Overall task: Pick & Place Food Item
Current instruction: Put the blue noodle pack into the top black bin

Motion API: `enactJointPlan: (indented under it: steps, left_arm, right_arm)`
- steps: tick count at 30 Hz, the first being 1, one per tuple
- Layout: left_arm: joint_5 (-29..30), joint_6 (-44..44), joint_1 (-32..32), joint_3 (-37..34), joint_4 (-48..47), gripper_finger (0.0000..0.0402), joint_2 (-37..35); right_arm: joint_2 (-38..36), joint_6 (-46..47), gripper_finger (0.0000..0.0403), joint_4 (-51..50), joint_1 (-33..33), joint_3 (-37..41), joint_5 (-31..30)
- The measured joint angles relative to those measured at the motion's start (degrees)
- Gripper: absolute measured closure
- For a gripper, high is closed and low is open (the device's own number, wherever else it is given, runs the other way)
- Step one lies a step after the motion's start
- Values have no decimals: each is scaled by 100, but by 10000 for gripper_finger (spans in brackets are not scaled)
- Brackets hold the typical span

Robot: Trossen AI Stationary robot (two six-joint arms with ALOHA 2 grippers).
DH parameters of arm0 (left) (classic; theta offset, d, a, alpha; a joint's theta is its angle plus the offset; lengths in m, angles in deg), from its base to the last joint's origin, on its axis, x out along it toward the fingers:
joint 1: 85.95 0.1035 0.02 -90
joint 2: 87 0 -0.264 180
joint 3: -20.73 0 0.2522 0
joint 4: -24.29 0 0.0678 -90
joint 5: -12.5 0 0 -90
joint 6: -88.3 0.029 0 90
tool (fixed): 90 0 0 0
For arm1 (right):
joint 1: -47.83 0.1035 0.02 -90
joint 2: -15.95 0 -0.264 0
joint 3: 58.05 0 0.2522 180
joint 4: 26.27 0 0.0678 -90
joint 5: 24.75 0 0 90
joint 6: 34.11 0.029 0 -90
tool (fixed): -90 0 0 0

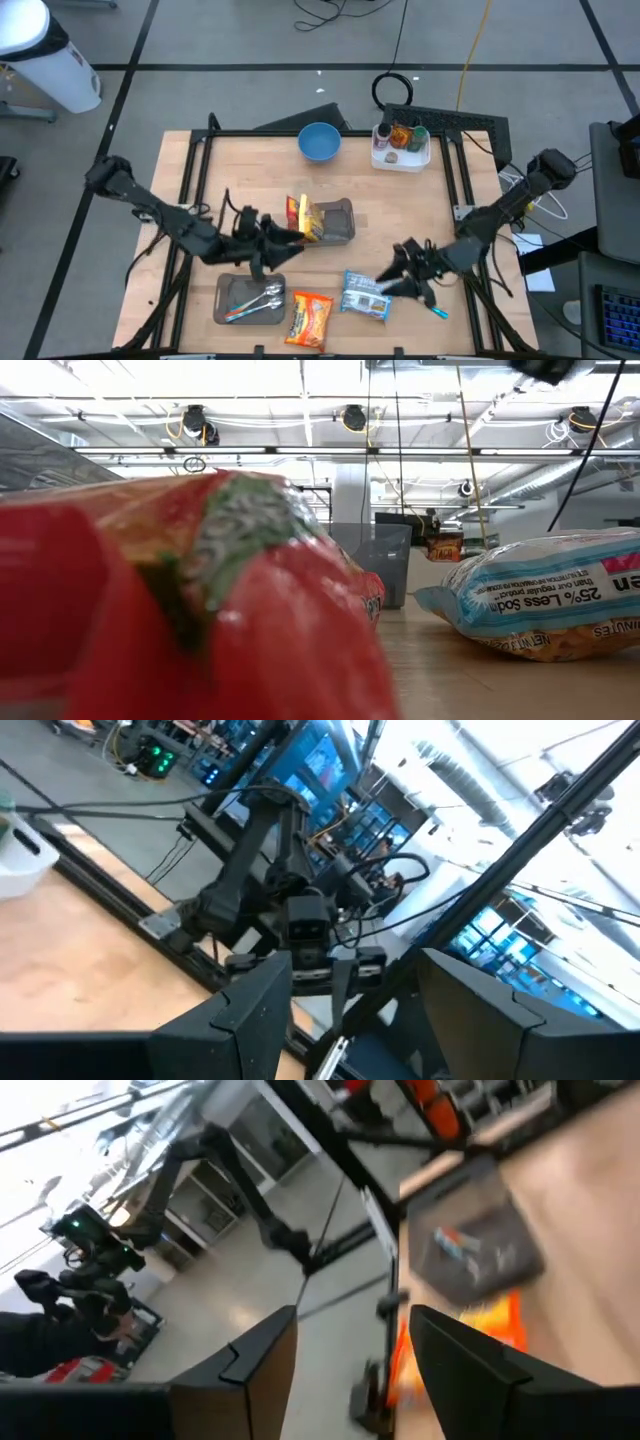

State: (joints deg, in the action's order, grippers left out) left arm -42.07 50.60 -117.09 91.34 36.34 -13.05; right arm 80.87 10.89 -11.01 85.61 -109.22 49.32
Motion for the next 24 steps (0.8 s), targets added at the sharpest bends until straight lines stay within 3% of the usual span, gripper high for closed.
enactJointPlan:
  steps: [7,12,15,18,24]
  left_arm:
    - [360,-176,-273,391,95,179,543]
    - [318,11,-252,614,-194,179,593]
    - [274,327,-249,666,-215,179,581]
    - [-25,561,-249,680,-238,179,482]
    - [-708,614,-249,683,-808,179,195]
  right_arm:
    - [0,1401,231,-532,1167,0,-1345]
    - [198,3348,239,-1645,1898,0,-2547]
    - [513,4496,242,-2063,2075,-2,-2972]
    - [978,5316,243,-2299,2011,-2,-3104]
    - [1982,6603,243,-2252,1770,-15,-2553]
